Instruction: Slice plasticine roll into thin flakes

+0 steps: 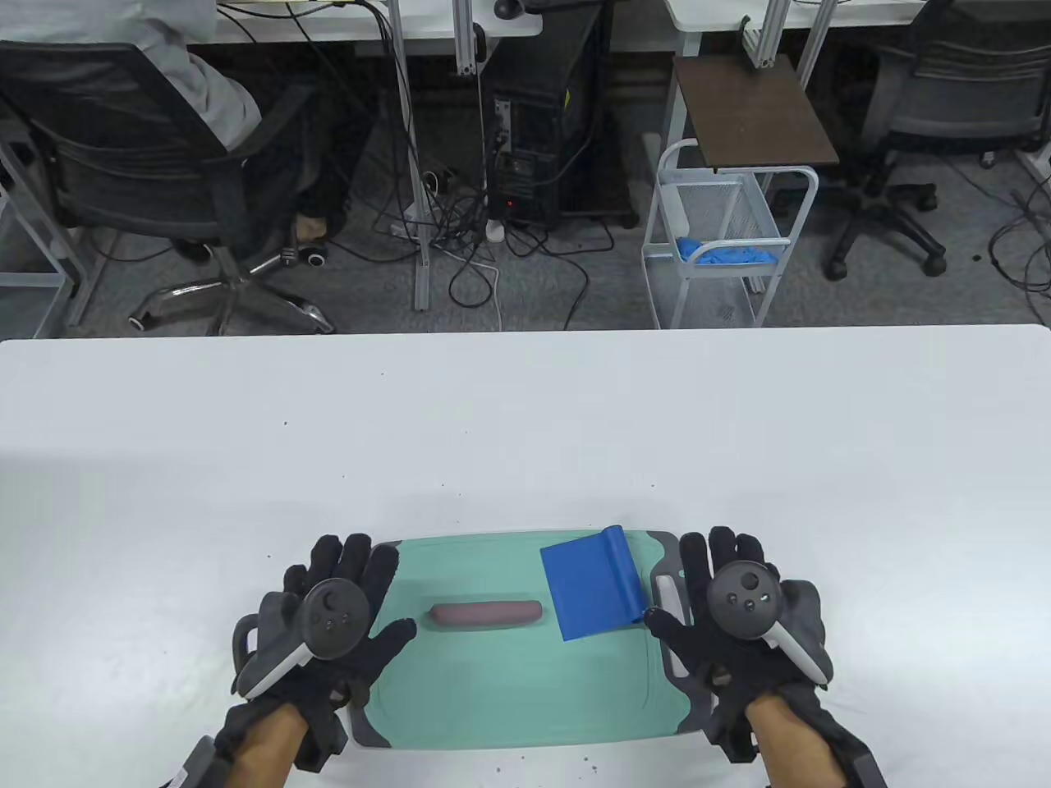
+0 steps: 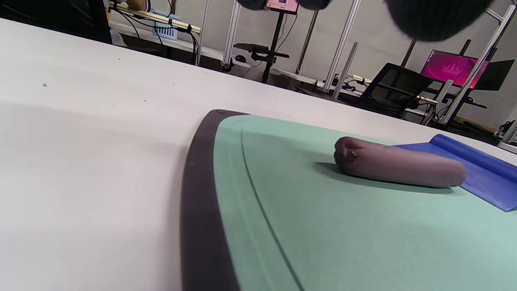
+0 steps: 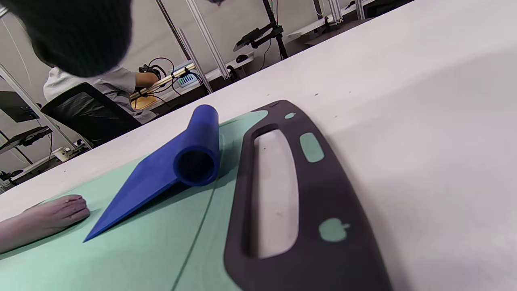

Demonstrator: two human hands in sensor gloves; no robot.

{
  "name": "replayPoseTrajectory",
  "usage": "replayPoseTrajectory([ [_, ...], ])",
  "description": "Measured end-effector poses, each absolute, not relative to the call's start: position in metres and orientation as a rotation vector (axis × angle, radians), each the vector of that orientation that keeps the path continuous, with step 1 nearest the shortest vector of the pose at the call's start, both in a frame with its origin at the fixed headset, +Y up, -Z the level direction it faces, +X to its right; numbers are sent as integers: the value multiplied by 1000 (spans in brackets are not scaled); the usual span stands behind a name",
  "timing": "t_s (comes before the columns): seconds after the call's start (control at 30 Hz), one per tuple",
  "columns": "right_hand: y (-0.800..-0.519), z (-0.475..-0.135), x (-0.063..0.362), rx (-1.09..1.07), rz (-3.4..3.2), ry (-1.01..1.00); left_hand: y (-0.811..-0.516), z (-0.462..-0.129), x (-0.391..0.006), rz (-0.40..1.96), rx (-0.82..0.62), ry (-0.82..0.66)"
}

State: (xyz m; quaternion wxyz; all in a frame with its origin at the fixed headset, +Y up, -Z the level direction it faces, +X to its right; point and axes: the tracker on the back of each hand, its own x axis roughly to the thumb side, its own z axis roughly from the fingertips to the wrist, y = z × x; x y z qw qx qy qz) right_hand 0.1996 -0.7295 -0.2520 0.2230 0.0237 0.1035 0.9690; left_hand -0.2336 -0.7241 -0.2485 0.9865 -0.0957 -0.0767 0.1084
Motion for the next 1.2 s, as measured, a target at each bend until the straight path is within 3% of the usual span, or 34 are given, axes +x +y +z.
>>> replayPoseTrajectory([
  [0.63, -729, -248, 195, 40, 2691, 247, -720, -245, -227, 251, -172, -195],
  [1.2, -744, -280, 135, -31, 2838, 351, -720, -242, -223, 286, -192, -216],
])
